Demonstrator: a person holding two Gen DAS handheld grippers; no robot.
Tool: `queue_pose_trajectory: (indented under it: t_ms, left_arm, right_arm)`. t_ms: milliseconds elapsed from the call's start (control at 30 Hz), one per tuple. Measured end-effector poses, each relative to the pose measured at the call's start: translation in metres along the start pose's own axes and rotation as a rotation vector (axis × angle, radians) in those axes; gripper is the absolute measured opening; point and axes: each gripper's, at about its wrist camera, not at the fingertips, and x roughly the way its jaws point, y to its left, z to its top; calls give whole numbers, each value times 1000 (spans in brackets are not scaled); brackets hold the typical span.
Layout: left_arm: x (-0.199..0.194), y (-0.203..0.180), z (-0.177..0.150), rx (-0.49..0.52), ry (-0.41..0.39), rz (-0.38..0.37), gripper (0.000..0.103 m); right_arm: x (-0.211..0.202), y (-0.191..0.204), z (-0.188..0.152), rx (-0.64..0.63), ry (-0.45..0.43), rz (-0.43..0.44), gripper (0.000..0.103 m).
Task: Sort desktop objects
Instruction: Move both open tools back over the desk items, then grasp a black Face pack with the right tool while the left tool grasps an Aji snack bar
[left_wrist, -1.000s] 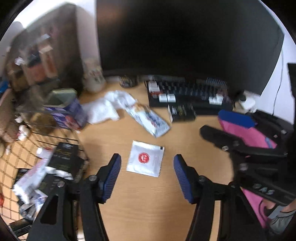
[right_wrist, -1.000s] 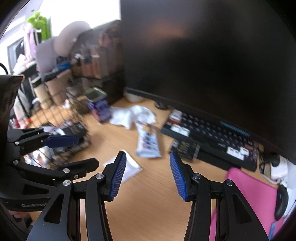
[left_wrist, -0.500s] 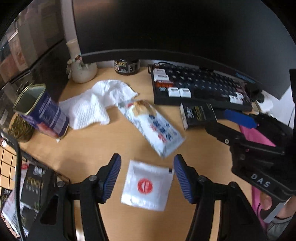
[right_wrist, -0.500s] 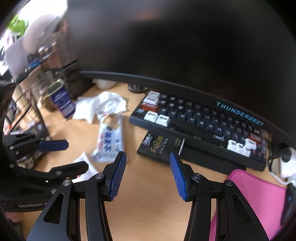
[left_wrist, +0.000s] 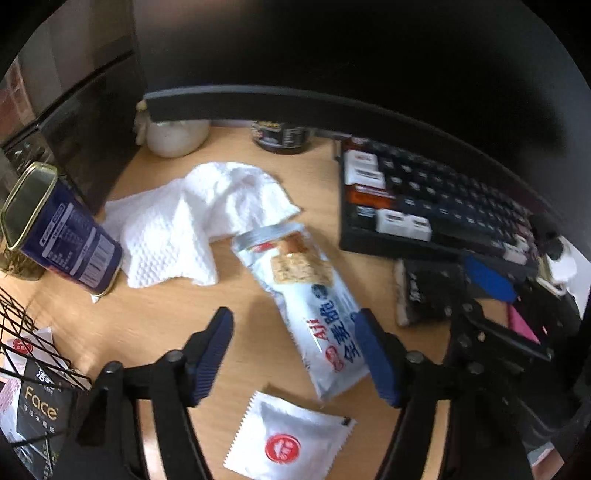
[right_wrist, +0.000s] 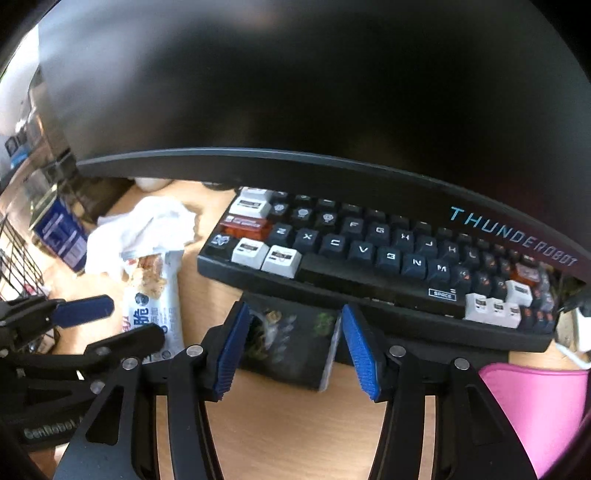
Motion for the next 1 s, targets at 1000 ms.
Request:
queue_pose_trajectory:
  t_ms: [1000]
  left_arm:
    - [-42, -7, -45, 152, -64, 12, 71]
  right_arm:
    - [-78, 8, -74, -107, -43, 16, 61]
